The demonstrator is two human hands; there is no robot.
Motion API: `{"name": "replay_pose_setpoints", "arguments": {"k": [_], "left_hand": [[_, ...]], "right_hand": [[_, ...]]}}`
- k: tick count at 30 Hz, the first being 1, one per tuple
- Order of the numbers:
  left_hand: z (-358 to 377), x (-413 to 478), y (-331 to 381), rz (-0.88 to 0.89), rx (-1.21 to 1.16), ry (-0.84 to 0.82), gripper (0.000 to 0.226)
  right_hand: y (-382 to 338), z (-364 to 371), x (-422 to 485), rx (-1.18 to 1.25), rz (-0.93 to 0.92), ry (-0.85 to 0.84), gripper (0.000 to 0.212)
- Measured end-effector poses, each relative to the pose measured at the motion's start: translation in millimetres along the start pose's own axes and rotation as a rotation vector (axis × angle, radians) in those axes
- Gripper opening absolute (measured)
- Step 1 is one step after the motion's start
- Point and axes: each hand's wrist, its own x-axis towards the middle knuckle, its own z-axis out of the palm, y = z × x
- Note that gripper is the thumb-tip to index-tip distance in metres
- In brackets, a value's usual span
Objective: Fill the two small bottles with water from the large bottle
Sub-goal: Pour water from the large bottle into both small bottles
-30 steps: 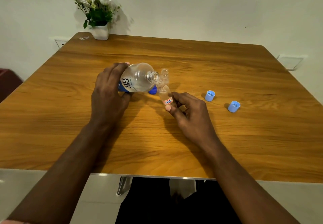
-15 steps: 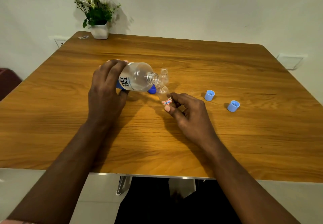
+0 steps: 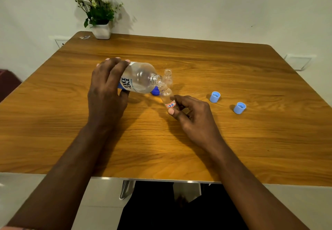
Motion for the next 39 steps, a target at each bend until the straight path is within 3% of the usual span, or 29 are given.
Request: {"name": "replay_pose_setpoints", "arguments": {"k": [39], "left_hand": [[-4.3, 2.7, 5.1, 0.036, 0.049, 0.056, 0.064]], "right_hand": [[1.9, -0.1, -0.2, -0.016, 0.006, 0.0, 0.025]]}}
